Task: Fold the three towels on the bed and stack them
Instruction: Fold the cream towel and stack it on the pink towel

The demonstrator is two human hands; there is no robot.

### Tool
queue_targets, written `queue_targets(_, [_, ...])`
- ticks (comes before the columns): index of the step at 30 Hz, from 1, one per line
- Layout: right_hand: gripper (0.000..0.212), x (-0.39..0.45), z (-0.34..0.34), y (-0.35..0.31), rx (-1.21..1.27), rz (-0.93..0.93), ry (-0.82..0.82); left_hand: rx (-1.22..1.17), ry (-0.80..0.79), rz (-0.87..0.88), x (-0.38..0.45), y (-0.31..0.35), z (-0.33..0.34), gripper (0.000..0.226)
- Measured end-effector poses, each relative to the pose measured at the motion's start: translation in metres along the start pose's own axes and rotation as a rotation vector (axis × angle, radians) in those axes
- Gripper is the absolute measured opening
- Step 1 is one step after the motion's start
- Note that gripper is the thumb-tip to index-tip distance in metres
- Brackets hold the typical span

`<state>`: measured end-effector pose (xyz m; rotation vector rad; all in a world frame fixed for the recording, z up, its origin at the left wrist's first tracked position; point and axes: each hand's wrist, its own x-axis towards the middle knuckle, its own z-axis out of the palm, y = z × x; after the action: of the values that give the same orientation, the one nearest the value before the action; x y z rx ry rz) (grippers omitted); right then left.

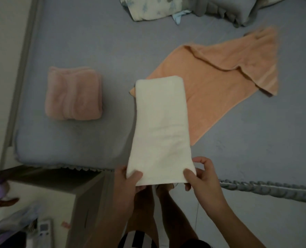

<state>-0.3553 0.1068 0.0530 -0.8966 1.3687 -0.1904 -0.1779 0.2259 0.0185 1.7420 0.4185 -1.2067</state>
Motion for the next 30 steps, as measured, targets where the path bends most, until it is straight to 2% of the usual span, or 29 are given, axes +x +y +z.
queue_targets(2, [0.027, -0.008, -0.004, -0.029, 0.013, -0.047, -0.042, 0.085, -0.034, 0.119, -0.016, 0.020, 0.001, 0.054])
queue_targets(3, [0.025, -0.006, -0.005, -0.044, 0.008, -0.059, -0.059, 0.138, -0.080, 0.193, -0.018, 0.033, 0.002, 0.050])
queue_targets(5, [0.022, 0.013, -0.005, -0.073, 0.014, -0.046, -0.081, 0.205, -0.212, 0.269, -0.009, 0.061, 0.008, 0.027])
queue_targets(6, [0.019, 0.028, -0.004, -0.087, 0.039, -0.011, -0.078, 0.175, -0.268, 0.253, 0.002, 0.076, 0.013, 0.019])
queue_targets(9, [0.016, 0.087, 0.002, -0.125, 0.122, 0.137, -0.073, 0.057, -0.386, 0.152, 0.047, 0.120, 0.036, 0.029])
queue_targets(12, [0.018, 0.151, 0.008, -0.162, 0.108, 0.227, -0.150, 0.171, -0.446, 0.196, 0.101, 0.160, 0.065, 0.029])
queue_targets(14, [0.021, 0.190, 0.012, -0.177, 0.065, 0.237, -0.160, 0.357, -0.411, 0.294, 0.141, 0.175, 0.082, 0.017])
queue_targets(16, [0.023, 0.223, 0.016, -0.179, -0.023, 0.184, -0.104, 0.548, -0.295, 0.432, 0.178, 0.183, 0.096, 0.017])
queue_targets(18, [0.023, 0.248, 0.018, -0.169, -0.170, 0.078, 0.001, 0.629, -0.186, 0.548, 0.205, 0.182, 0.105, 0.017])
queue_targets(20, [0.024, 0.259, 0.018, -0.148, -0.288, -0.032, 0.076, 0.689, -0.147, 0.572, 0.216, 0.176, 0.111, 0.015])
queue_targets(22, [0.035, 0.256, 0.019, -0.125, -0.407, -0.113, 0.102, 0.659, -0.157, 0.574, 0.212, 0.165, 0.111, 0.028])
queue_targets(25, [0.047, 0.241, 0.022, -0.104, -0.528, -0.186, 0.134, 0.519, -0.139, 0.650, 0.195, 0.151, 0.110, 0.072])
queue_targets(26, [0.046, 0.239, 0.024, -0.102, -0.534, -0.210, 0.157, 0.535, -0.125, 0.684, 0.189, 0.148, 0.109, 0.077])
queue_targets(28, [0.048, 0.237, 0.027, -0.104, -0.505, -0.258, 0.188, 0.633, -0.117, 0.710, 0.186, 0.149, 0.111, 0.065])
queue_targets(30, [0.062, 0.239, 0.030, -0.112, -0.426, -0.326, 0.173, 0.711, -0.142, 0.677, 0.190, 0.158, 0.114, 0.049])
